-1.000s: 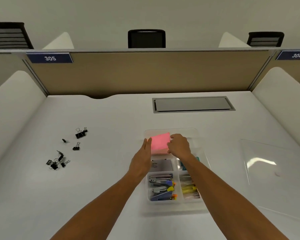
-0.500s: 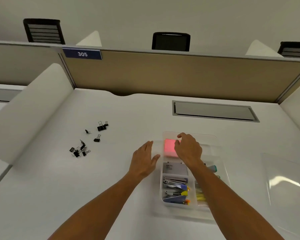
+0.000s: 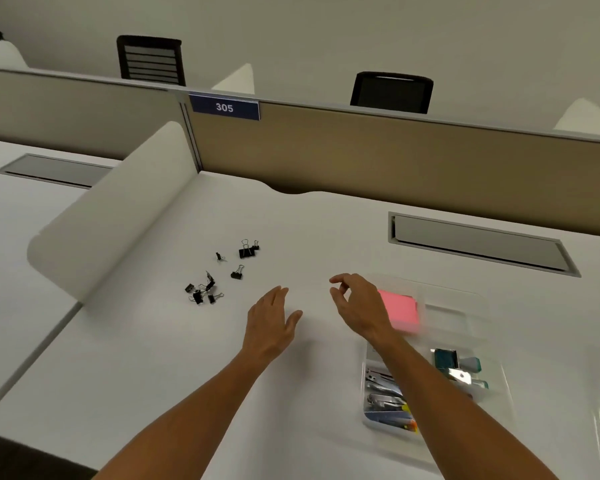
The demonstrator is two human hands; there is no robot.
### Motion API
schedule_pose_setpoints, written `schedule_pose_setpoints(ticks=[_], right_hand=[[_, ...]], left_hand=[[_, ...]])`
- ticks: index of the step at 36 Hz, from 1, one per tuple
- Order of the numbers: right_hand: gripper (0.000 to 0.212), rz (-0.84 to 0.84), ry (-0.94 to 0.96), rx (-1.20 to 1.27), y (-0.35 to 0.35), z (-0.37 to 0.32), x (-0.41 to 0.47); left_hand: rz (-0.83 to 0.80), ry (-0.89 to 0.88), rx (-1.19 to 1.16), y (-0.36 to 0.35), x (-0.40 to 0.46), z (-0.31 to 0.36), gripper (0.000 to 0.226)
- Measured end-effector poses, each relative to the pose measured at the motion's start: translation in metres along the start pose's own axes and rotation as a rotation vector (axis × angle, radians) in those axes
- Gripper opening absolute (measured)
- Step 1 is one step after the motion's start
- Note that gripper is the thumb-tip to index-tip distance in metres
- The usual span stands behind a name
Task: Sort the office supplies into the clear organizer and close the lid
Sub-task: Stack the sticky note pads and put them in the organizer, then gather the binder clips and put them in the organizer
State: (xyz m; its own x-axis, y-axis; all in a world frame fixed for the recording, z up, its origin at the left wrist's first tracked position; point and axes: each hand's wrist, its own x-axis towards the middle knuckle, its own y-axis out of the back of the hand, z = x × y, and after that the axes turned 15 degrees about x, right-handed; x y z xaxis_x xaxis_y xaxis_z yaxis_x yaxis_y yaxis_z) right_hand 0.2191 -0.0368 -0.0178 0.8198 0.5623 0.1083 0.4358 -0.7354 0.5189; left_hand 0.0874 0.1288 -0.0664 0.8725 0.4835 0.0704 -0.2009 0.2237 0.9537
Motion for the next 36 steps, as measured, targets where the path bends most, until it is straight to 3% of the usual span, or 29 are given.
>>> schedule_pose_setpoints(ticks=[11,19,29,36], right_hand=[[0.025,-0.158,-0.024,0.019,-0.059,-0.008,-0.002],[0.054,-0.383,-0.058,-0.029,-0.109,-0.005,-0.012],[0.070,-0.419,-0.018,-0.059,-0.152,-0.015,0.004],[0.069,-0.447,0.015,-0.158,-0.170,-0.022,0.037]], left_hand=[[0.069,0.190,0.051,-0.010,-0.021,-0.076,0.061],[0.127,0.239,0.118,-0.008,-0.027,-0.112,0.065],[0.163,0.322,0.261,0.003,-0.004,-0.132,0.076],[0.180,0.463,-0.146,0.006,0.015,-0.148,0.087]])
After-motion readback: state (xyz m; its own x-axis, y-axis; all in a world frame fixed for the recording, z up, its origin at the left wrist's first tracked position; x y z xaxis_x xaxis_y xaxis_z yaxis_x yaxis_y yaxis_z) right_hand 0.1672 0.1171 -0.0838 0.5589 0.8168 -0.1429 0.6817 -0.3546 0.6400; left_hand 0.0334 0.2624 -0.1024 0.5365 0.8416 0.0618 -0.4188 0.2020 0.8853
